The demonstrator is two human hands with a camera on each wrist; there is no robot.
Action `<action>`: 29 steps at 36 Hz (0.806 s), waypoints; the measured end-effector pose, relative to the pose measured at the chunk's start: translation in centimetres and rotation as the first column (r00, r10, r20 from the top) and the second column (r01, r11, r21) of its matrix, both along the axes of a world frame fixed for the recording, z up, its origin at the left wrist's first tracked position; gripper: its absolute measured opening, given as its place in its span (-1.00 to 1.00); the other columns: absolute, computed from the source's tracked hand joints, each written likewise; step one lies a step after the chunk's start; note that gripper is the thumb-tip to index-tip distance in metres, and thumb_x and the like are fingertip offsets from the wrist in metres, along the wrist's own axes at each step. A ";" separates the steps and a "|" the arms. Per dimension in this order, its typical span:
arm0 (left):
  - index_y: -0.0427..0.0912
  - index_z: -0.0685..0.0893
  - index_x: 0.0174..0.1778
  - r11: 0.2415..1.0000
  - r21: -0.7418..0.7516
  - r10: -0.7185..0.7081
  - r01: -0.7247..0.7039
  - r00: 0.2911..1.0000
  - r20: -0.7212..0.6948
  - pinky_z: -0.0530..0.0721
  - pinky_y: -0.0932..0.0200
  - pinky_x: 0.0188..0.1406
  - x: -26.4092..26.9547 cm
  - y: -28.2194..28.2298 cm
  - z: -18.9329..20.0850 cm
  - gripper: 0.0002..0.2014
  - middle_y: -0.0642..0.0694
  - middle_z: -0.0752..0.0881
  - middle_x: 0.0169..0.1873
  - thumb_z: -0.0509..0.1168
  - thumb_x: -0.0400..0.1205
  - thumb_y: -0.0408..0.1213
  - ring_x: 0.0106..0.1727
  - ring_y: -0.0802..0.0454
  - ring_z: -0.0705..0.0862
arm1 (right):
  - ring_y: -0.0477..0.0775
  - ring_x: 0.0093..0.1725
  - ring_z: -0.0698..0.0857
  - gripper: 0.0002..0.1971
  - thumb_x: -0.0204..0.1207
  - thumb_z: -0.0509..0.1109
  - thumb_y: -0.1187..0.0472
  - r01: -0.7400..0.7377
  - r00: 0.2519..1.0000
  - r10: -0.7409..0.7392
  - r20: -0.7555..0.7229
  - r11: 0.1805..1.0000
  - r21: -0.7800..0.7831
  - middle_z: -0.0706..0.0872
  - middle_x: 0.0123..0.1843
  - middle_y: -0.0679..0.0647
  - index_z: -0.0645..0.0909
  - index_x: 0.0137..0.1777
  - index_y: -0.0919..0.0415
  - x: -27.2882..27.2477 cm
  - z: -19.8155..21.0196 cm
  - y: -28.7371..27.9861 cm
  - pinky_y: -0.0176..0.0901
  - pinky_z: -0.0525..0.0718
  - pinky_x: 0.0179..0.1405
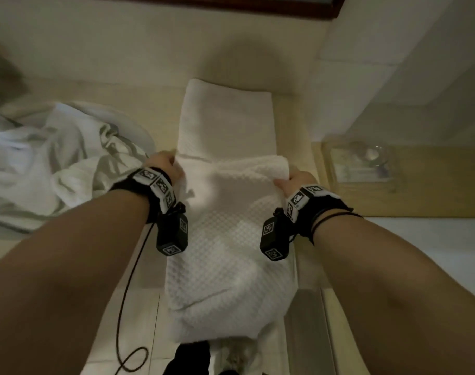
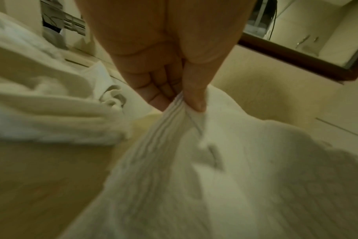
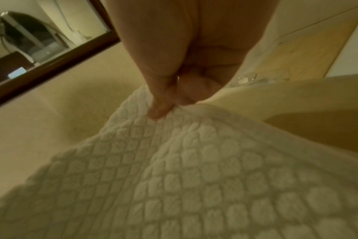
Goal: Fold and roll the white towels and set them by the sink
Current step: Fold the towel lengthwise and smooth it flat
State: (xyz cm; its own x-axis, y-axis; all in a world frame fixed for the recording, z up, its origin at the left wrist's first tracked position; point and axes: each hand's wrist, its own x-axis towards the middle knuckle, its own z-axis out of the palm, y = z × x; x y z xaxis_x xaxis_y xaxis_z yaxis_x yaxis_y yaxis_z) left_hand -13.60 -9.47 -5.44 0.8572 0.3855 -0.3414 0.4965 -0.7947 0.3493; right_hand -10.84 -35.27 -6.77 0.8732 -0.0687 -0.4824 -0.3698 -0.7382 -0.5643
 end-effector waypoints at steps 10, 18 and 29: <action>-0.22 0.39 0.41 0.969 -0.209 0.167 -0.128 0.970 0.179 0.54 0.02 0.08 7.8 1.5 -0.7 -0.56 -0.31 0.58 0.27 0.28 0.61 -0.28 0.22 -0.30 0.59 | 0.14 0.30 0.53 -0.39 0.53 0.38 0.20 0.196 0.955 -0.230 0.188 0.963 0.182 0.29 0.47 0.12 0.25 0.55 0.03 4.8 0.3 3.1 -0.05 0.55 0.31; -0.13 0.41 0.39 0.988 0.108 -0.120 0.111 0.989 0.082 0.38 0.02 0.37 2.6 -0.3 -2.0 -0.56 -0.26 0.38 0.35 0.30 0.59 -0.22 0.34 -0.28 0.44 | 0.26 0.32 0.54 -0.48 0.58 0.30 0.16 0.059 0.998 -0.055 0.036 0.990 -0.130 0.40 0.46 0.22 0.27 0.51 0.21 -0.3 -1.0 2.2 -0.04 0.52 0.23; -0.33 0.51 0.30 0.986 -0.113 -0.141 0.122 0.973 -0.181 0.51 -0.04 0.34 -7.5 -3.1 -2.2 -0.69 -0.29 0.59 0.26 0.22 0.65 -0.32 0.32 -0.26 0.55 | 0.26 0.48 0.42 -0.41 0.58 0.25 -0.01 -0.303 0.927 0.190 -0.322 0.887 -0.349 0.35 0.57 0.18 0.26 0.59 0.09 -8.5 2.5 -1.0 0.10 0.46 0.43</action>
